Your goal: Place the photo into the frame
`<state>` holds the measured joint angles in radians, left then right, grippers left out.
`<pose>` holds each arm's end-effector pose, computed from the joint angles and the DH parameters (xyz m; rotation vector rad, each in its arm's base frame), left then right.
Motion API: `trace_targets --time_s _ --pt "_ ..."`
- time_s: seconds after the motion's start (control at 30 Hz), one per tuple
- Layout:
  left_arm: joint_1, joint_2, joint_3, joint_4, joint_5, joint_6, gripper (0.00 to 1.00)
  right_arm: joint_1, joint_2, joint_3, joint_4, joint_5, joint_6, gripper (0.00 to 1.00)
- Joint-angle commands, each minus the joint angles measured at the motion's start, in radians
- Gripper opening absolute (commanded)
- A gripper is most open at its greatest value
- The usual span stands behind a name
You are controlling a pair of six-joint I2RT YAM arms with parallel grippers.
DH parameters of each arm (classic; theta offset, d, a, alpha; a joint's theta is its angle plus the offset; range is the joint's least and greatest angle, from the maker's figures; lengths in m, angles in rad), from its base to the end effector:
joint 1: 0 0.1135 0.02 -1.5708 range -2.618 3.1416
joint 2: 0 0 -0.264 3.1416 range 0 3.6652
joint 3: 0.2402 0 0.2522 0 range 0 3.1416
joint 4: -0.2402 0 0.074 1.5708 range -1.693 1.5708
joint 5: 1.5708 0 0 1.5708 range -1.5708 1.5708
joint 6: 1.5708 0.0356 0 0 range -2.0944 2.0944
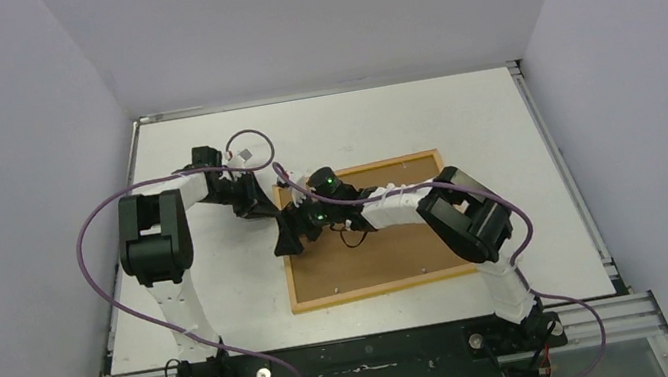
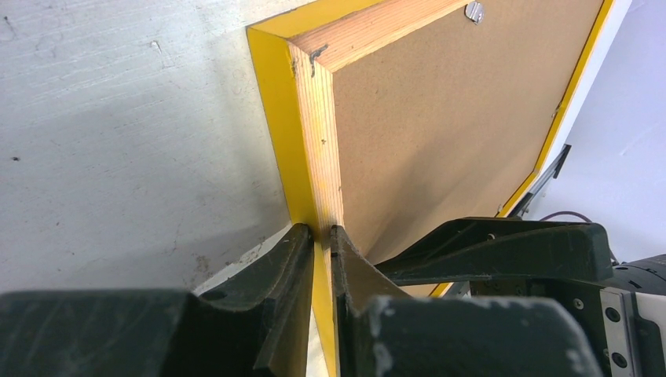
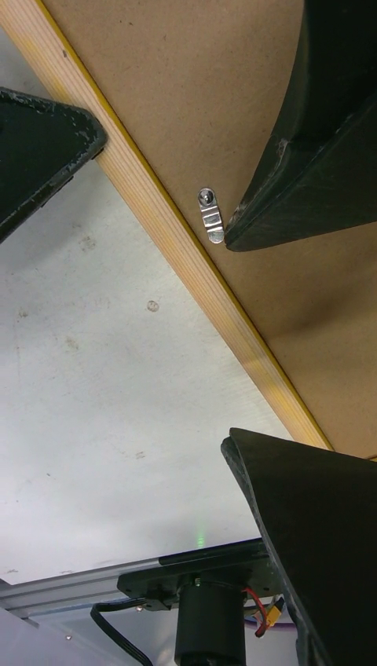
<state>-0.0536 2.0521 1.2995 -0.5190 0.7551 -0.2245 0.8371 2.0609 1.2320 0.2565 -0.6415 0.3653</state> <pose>0.3896 -0.0453 0.1284 -0.0706 2.7424 -1.1327 0.2789 0.3412 0.1508 -0.9454 2.1452 1.3434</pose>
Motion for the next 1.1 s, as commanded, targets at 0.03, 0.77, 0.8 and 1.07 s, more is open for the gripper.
trace_targets --time_s 0.03,0.77,0.8,1.07 --pt "-0.012 -0.027 -0.019 0.017 -0.047 0.020 0.11 0.013 0.025 -0.008 0.068 0.028 0.016 0.87" --pt "-0.012 -0.039 -0.030 0.018 -0.050 0.028 0.11 0.017 0.067 0.059 0.054 0.062 0.012 0.87" --pt "-0.012 -0.038 -0.032 0.019 -0.050 0.029 0.11 0.017 0.068 0.061 0.055 0.064 0.013 0.87" --pt "-0.014 -0.042 -0.039 0.020 -0.049 0.030 0.10 0.019 0.078 0.068 0.078 0.087 0.028 0.87"
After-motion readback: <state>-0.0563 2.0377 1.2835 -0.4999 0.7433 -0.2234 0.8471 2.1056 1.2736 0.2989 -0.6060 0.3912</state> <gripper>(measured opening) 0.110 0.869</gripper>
